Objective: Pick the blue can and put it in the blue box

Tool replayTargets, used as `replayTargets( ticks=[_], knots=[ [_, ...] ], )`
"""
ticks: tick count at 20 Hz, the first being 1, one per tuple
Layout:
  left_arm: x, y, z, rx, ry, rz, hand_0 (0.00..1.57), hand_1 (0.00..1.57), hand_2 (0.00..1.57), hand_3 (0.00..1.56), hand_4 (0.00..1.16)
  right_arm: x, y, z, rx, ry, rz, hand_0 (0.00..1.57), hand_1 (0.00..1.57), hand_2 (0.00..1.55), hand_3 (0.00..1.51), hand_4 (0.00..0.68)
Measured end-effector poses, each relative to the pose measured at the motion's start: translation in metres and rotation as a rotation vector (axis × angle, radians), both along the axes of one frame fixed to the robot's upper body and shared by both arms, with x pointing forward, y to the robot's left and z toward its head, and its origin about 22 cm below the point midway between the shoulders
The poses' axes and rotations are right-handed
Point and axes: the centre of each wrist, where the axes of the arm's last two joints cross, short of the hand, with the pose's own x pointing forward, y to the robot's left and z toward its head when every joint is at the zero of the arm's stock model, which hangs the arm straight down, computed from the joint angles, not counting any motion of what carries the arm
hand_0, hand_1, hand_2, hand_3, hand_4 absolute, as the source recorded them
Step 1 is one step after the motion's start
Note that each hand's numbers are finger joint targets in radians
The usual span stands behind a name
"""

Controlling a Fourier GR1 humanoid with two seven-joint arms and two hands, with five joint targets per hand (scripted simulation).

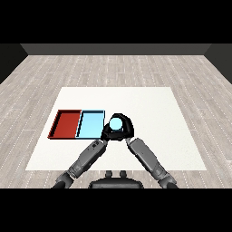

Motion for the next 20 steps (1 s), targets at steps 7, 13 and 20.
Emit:
replayTargets(
  ticks=[7, 13, 20],
  knots=[
    [-0.001, 0.000, -0.010, -0.119, 0.010, 0.034, 1.57, 1.57, 1.57, 1.50, 0.91, -0.005, 0.004, -0.001, 0.048, -0.002, -0.004, 1.44, 1.44, 1.44, 1.39, 0.617],
    [0.005, -0.004, -0.012, -0.142, -0.050, 0.054, 1.57, 1.57, 1.57, 1.53, 1.10, -0.006, 0.001, 0.006, 0.059, 0.013, 0.010, 1.29, 1.29, 1.35, 1.29, 0.473],
    [0.006, -0.004, -0.020, -0.139, -0.095, 0.084, 1.57, 1.57, 1.57, 1.54, 1.12, -0.004, 0.000, 0.005, 0.023, 0.030, 0.066, 0.00, 0.00, 0.00, 0.00, 0.000]
  ],
)
